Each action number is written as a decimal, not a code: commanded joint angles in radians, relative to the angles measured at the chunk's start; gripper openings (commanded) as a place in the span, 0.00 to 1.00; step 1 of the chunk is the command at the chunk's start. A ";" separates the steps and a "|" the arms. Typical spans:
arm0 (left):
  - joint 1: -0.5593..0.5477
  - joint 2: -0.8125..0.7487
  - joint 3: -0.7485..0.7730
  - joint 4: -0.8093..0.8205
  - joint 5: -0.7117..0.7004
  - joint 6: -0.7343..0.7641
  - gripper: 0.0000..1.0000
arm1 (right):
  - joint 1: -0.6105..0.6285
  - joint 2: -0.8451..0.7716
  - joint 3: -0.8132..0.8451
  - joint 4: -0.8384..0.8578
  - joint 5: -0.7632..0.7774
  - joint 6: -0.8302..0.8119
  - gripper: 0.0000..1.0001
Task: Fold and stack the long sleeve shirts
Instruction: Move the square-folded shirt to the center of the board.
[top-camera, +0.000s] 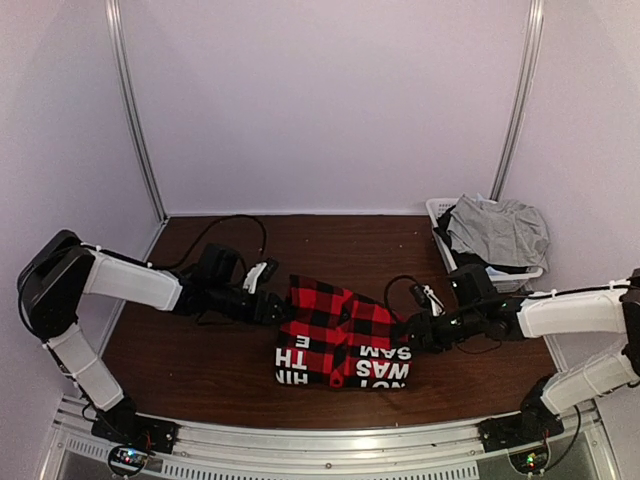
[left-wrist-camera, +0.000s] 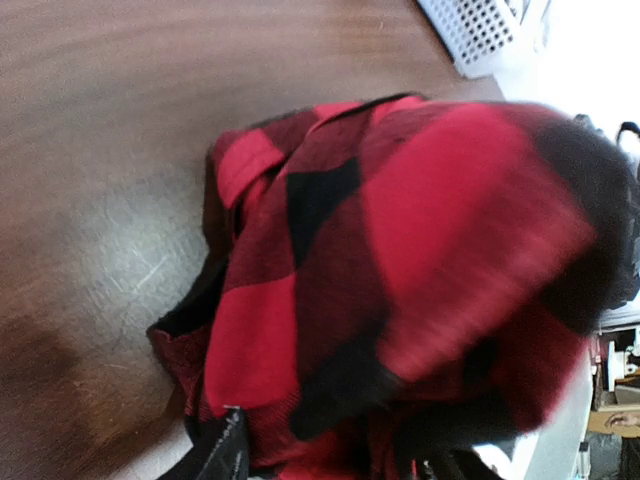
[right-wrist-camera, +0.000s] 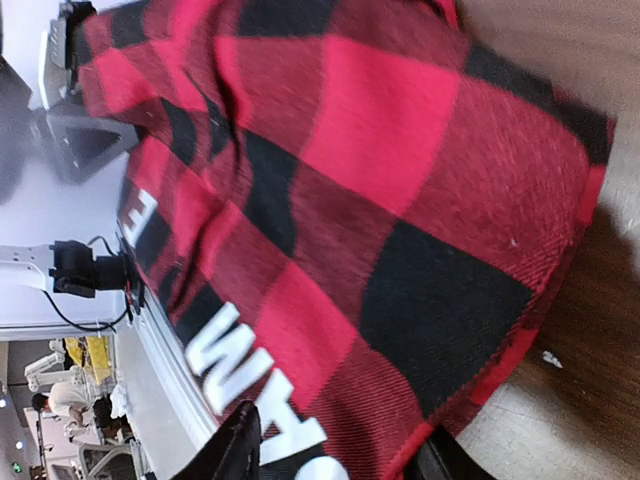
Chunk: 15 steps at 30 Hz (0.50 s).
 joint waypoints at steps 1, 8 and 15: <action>0.003 -0.146 -0.016 0.041 -0.053 0.053 0.64 | 0.016 -0.167 0.116 -0.204 0.176 -0.077 0.52; -0.042 -0.292 -0.020 0.041 -0.094 0.093 0.72 | 0.025 -0.184 0.185 -0.194 0.222 -0.096 0.57; -0.109 -0.139 0.066 0.163 -0.067 0.073 0.72 | 0.040 -0.037 0.206 -0.041 0.176 -0.071 0.58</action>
